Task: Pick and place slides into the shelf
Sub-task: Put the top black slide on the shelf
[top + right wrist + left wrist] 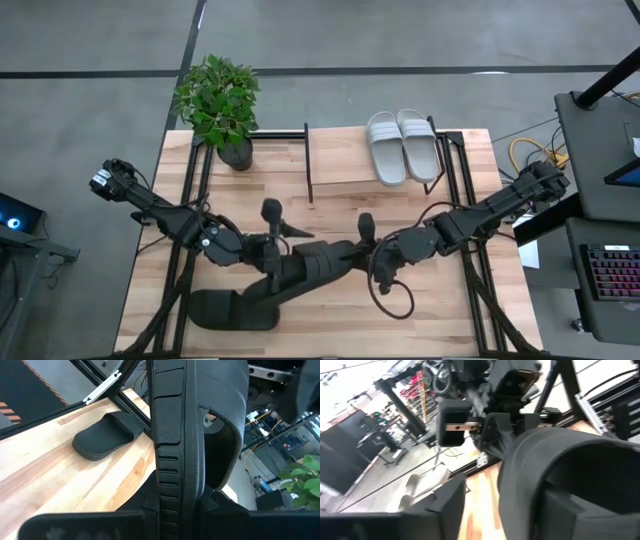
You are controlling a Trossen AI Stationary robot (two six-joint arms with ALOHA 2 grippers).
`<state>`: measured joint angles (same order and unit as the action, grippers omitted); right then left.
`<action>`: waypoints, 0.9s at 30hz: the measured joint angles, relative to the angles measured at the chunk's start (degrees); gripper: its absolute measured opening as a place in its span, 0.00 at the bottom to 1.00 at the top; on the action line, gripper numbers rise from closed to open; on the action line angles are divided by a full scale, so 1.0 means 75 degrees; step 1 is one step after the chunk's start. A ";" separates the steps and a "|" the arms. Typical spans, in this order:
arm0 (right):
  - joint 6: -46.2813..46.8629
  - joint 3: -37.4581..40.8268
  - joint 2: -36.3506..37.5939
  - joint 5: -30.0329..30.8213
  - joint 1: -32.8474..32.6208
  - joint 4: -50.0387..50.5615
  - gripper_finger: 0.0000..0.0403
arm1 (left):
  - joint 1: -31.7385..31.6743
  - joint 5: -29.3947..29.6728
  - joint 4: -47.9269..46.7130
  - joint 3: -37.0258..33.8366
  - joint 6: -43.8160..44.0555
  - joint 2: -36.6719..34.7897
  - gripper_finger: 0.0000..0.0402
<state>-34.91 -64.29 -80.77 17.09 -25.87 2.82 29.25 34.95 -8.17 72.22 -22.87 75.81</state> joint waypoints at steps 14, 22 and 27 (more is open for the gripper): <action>0.0371 0.0011 0.0326 0.0590 -0.0020 0.0894 0.10 | 0.0013 0.0273 -0.0124 0.0007 0.0006 -0.0824 0.64; 0.0691 0.0017 0.0370 0.1186 -0.0038 0.1269 0.10 | 0.0021 0.0353 -0.0150 0.0001 0.0206 -0.1388 0.64; 0.0856 0.0017 0.0373 0.2392 -0.0142 0.1453 0.10 | 0.0022 0.0421 -0.0209 -0.0052 0.0914 -0.1739 0.64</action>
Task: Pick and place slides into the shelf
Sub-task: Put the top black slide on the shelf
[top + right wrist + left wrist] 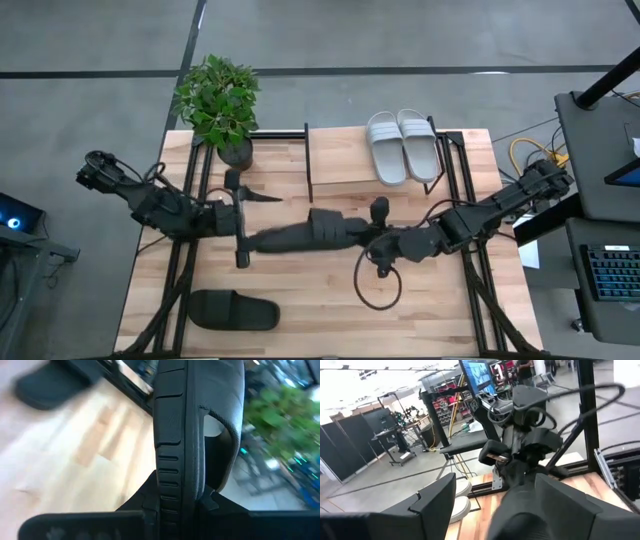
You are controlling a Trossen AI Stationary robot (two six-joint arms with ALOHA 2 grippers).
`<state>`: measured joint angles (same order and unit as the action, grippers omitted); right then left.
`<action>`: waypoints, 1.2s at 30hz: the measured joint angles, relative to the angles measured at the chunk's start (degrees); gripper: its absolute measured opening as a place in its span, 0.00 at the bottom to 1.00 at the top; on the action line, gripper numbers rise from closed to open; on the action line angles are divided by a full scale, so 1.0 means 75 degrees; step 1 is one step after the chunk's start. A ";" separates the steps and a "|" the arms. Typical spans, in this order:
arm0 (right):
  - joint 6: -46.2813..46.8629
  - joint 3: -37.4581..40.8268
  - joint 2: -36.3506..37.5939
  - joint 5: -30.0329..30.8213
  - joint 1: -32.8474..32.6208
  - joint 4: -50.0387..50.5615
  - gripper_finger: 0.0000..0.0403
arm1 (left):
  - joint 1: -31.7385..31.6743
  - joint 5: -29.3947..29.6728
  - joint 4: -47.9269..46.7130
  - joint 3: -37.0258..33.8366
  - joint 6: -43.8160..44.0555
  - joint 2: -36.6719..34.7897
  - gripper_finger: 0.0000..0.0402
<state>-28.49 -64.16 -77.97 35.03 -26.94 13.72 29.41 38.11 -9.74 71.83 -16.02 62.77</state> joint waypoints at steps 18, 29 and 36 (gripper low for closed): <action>0.0835 -0.0015 0.0006 0.4798 -0.0898 -0.0107 0.10 | 0.0055 0.0243 -0.0046 -0.0178 0.0610 0.0026 0.64; 0.0542 -0.0015 -0.0493 0.6225 -0.0907 -0.0102 0.10 | 0.0049 0.1812 0.0070 -0.0178 0.2337 0.0378 0.64; -0.0262 -0.0041 -0.1000 0.7337 -0.0907 -0.0146 0.10 | 0.0052 0.3077 0.0681 -0.0178 0.2490 0.0759 0.64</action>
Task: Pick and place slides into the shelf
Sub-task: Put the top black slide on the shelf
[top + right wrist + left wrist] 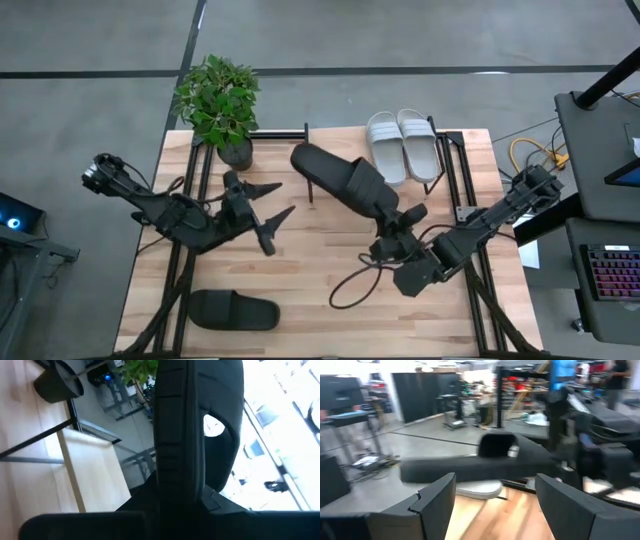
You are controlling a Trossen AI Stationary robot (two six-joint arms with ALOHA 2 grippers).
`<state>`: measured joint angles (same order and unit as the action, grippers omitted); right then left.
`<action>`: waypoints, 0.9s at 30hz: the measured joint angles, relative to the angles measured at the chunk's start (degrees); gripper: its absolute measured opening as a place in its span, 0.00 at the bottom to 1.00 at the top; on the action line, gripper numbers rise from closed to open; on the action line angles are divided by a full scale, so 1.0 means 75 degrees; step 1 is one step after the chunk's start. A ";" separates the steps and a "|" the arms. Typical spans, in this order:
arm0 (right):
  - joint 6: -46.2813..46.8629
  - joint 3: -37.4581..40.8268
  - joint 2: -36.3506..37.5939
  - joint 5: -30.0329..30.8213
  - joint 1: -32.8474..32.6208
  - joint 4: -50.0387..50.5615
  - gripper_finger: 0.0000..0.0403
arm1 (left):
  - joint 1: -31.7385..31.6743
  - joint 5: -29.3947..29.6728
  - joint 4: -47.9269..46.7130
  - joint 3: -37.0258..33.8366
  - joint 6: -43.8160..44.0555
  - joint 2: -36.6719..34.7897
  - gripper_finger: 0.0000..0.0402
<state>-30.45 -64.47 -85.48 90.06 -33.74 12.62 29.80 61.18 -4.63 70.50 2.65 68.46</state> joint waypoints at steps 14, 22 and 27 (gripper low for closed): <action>-0.1248 -0.0003 -0.0917 -0.0010 0.0444 -0.0007 0.10 | -0.0029 -0.0674 0.0366 0.0000 0.0206 0.0085 0.64; -0.1691 -0.0003 -0.0891 -0.0009 0.0589 -0.0034 0.10 | -0.0350 -0.2203 0.0354 0.0000 0.1232 0.0030 0.64; -0.1809 -0.0004 -0.0836 -0.0005 0.0586 -0.0080 0.10 | -0.1109 -0.3751 0.0261 0.0000 0.1819 0.0012 0.64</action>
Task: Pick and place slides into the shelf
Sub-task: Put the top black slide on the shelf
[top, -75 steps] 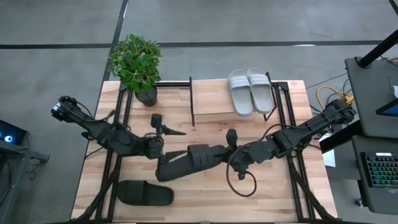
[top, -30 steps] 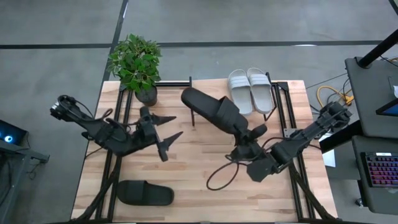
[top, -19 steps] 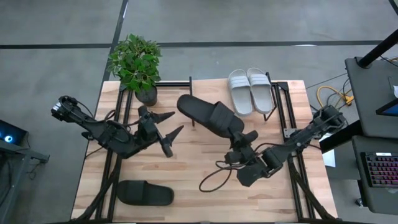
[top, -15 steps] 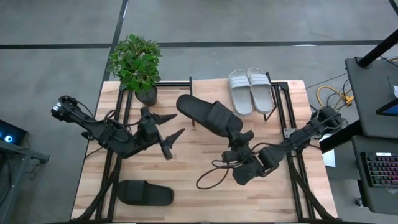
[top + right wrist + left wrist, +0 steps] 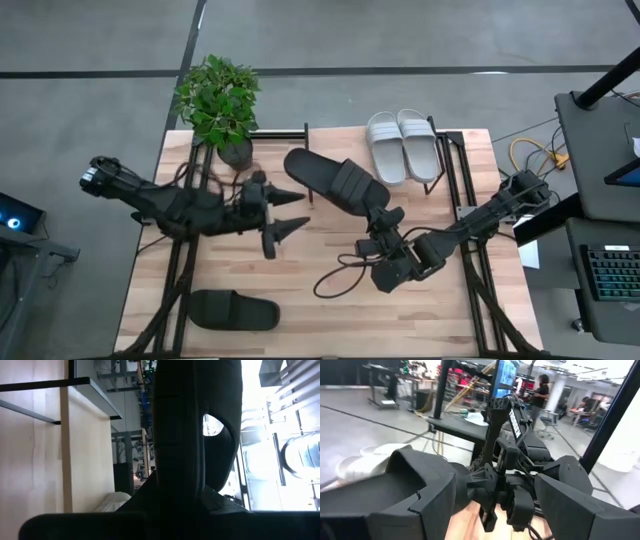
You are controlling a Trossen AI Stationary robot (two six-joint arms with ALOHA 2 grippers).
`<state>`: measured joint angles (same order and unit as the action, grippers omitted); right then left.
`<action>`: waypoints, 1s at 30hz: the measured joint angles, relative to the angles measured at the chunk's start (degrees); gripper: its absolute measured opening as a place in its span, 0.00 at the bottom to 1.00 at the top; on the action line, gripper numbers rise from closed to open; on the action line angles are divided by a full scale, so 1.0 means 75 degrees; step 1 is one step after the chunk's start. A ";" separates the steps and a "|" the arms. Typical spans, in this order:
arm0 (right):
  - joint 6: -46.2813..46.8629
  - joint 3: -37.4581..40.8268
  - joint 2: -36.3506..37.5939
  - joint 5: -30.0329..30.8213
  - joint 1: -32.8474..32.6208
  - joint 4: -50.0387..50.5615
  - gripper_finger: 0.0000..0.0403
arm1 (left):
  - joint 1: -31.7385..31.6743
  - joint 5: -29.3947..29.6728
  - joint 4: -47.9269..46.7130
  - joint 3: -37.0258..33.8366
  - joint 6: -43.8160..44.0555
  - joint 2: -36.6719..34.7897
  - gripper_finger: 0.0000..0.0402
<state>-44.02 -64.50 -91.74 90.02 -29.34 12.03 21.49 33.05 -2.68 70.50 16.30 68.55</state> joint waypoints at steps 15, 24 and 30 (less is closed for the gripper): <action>-0.0636 0.0004 0.0009 -0.0002 -0.0020 -0.0028 0.10 | -0.1922 -0.1841 -0.1829 0.0472 0.1174 0.0078 0.64; -0.0733 0.0004 0.0012 -0.0001 -0.0015 -0.0052 0.10 | -0.2533 -0.2887 -0.1848 0.0484 0.1767 0.0436 0.64; -0.0733 0.0004 0.0012 -0.0004 -0.0015 -0.0057 0.10 | -0.2778 -0.3194 -0.1843 0.0516 0.1863 0.0706 0.64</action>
<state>-49.52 -64.47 -91.66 90.00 -29.45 11.60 0.65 9.09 -16.50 74.37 30.27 73.85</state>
